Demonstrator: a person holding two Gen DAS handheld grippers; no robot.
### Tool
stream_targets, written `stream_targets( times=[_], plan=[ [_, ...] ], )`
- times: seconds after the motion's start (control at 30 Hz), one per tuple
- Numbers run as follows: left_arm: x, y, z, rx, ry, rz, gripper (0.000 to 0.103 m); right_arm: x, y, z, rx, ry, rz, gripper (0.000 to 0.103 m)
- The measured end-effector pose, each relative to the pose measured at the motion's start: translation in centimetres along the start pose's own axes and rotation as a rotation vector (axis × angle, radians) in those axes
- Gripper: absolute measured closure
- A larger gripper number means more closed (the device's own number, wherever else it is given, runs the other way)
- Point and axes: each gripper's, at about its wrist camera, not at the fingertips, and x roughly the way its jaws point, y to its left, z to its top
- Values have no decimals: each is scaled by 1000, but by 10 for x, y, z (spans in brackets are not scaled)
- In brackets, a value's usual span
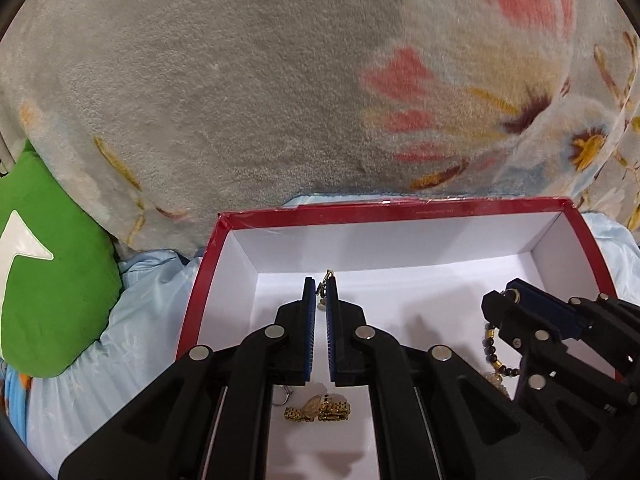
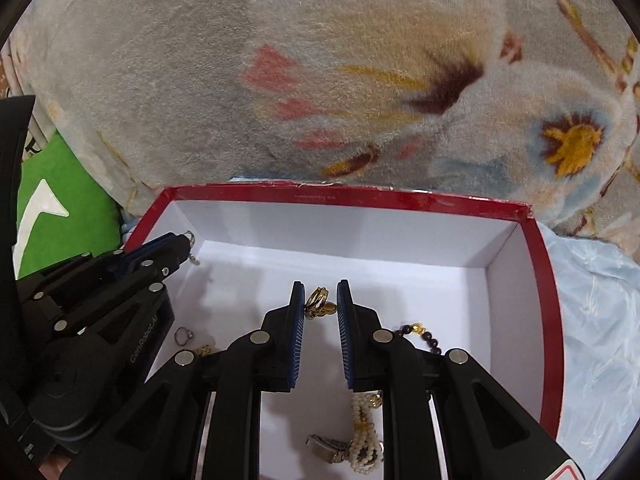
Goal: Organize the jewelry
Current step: 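Carry both gold earrings over the red box, then open both tools to release the earrings into the box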
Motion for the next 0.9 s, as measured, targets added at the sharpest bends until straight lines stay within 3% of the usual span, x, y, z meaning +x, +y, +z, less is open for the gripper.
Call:
stream_targets(
  times=[0.37,0.53,0.6,0.9],
  plan=[
    [8,-1,-4,13,40,15,94,4,2,-1,-4,5,-9,87],
    [6,0,-3,4,26,41,57,2,3,-2,-7,-1,-15,85],
    [3,-1,-3,9,16,52,51,2,2,-2,-3,-3,-21,77],
    [-9,6,-5,-15,-12,39,49,-21,-3,-8,19,-51,-19,67]
  ],
)
